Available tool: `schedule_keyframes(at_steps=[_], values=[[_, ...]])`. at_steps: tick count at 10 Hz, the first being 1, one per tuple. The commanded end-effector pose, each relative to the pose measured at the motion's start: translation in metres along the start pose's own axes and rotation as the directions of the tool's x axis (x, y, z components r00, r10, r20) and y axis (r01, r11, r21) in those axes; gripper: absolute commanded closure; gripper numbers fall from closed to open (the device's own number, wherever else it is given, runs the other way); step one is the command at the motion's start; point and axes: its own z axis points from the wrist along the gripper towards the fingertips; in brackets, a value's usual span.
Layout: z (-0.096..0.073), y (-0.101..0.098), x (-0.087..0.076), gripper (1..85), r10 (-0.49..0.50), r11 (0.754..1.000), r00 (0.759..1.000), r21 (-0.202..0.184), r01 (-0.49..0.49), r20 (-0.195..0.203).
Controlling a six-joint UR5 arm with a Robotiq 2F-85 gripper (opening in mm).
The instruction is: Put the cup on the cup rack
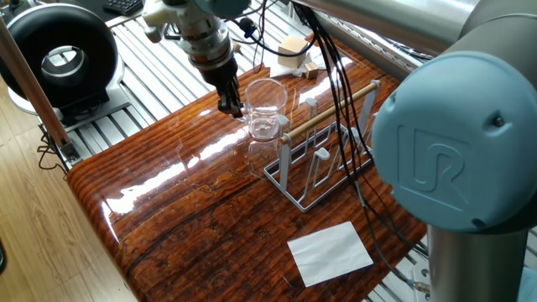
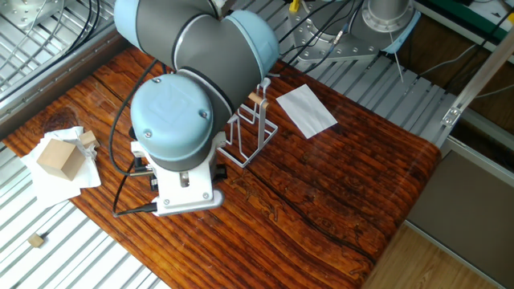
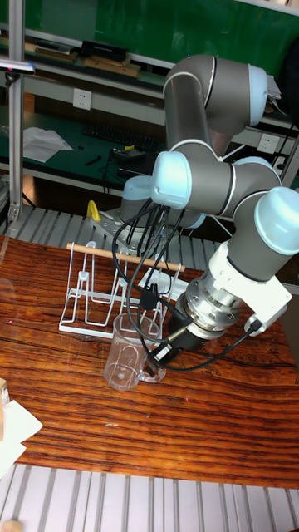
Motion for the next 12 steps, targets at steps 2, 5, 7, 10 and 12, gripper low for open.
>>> schedule_keyframes(at_steps=[2,5,7,10,12], values=[[0.000,0.006,-0.013,64.7,-0.041,0.999,0.998,-0.016,0.042,0.047],[0.000,0.014,-0.024,39.7,-0.093,0.993,0.989,-0.059,0.100,0.113],[0.005,0.011,-0.024,37.0,-0.101,0.993,0.989,-0.043,0.107,0.108],[0.004,0.010,-0.027,33.3,-0.108,0.993,0.987,-0.037,0.113,0.119],[0.004,0.009,-0.029,33.3,-0.104,0.993,0.987,-0.037,0.110,0.124]])
